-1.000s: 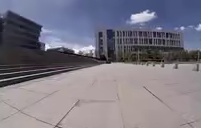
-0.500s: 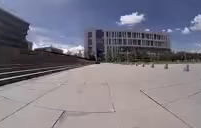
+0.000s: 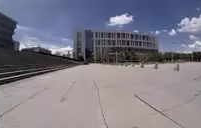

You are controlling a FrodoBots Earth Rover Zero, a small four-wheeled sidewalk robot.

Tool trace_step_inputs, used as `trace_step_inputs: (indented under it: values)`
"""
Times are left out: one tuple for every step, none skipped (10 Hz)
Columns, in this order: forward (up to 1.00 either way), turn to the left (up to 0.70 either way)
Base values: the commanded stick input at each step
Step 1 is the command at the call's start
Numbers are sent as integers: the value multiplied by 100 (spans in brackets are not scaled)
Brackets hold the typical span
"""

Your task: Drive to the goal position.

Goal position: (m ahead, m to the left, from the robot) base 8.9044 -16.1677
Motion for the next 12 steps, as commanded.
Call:
trace_step_inputs:
  values:
    - [70, 0]
    - [70, 0]
    - [70, 0]
    - [70, 0]
    - [70, 0]
    - [70, 0]
    - [70, 0]
    - [70, 0]
    - [70, 0]
    - [70, 0]
    - [70, 0]
    - [70, 0]
